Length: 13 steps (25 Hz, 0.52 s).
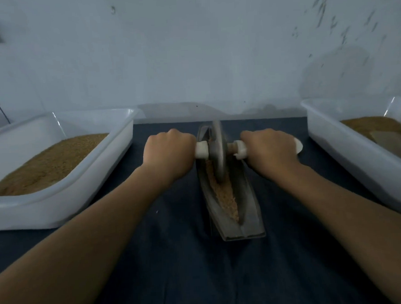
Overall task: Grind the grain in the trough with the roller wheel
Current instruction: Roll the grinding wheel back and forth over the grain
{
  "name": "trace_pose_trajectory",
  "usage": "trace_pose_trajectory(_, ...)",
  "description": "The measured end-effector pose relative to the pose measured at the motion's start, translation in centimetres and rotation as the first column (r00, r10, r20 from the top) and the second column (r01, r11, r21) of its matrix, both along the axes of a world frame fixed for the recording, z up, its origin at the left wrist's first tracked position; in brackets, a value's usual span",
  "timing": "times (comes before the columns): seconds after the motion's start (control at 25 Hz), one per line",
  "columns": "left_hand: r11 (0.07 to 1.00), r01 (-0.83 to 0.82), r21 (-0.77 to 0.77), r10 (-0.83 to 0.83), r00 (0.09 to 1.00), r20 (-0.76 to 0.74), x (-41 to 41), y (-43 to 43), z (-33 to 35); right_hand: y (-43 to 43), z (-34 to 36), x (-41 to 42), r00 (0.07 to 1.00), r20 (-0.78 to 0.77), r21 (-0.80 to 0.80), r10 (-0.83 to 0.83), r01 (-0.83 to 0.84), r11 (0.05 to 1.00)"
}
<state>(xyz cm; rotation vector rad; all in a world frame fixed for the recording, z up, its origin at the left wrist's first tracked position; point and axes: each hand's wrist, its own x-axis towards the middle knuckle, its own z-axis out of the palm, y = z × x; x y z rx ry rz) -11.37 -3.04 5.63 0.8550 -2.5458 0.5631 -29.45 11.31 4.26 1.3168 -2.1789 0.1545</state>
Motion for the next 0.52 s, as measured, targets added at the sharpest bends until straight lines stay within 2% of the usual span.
trace_pose_trajectory(0.08, 0.996, -0.030, 0.081, 0.026, 0.998, 0.049, -1.8, -1.7, 0.9, -2.4, 0.8, -1.0, 1.000, 0.022, 0.055, -0.016, 0.015, 0.998)
trace_pose_trajectory(0.16, 0.996, -0.017, 0.085, 0.012, 0.998, 0.059, -1.5, -1.5, 1.2, -2.2, 1.1, -1.2, 0.999, 0.041, 0.047, 0.028, -0.030, 0.998)
trace_pose_trajectory(0.24, 0.999, 0.010, 0.039, -0.013, 0.998, 0.059, 0.1, -0.4, 0.4, 0.0, 0.1, -0.5, 0.998, 0.012, 0.014, 0.063, -0.063, 0.998)
trace_pose_trajectory(0.32, 0.991, 0.110, -0.074, -0.109, 0.994, 0.015, 2.8, 1.2, -0.5, 3.2, -0.7, 0.8, 0.984, -0.114, -0.074, 0.139, -0.148, 0.986)
trace_pose_trajectory(0.4, 0.970, 0.187, -0.157, -0.191, 0.981, -0.013, 5.5, 3.0, -0.4, 5.9, -0.7, 1.7, 0.964, -0.164, -0.130, 0.211, -0.234, 0.964)
trace_pose_trajectory(0.48, 0.970, 0.182, -0.160, -0.190, 0.981, -0.035, 5.7, 3.2, -0.3, 6.7, -0.8, 1.5, 0.962, -0.150, -0.120, 0.229, -0.248, 0.961)
trace_pose_trajectory(0.52, 0.982, 0.130, -0.134, -0.133, 0.991, -0.010, 5.0, 3.0, -0.4, 6.1, -0.8, 1.4, 0.975, -0.128, -0.096, 0.181, -0.194, 0.976)
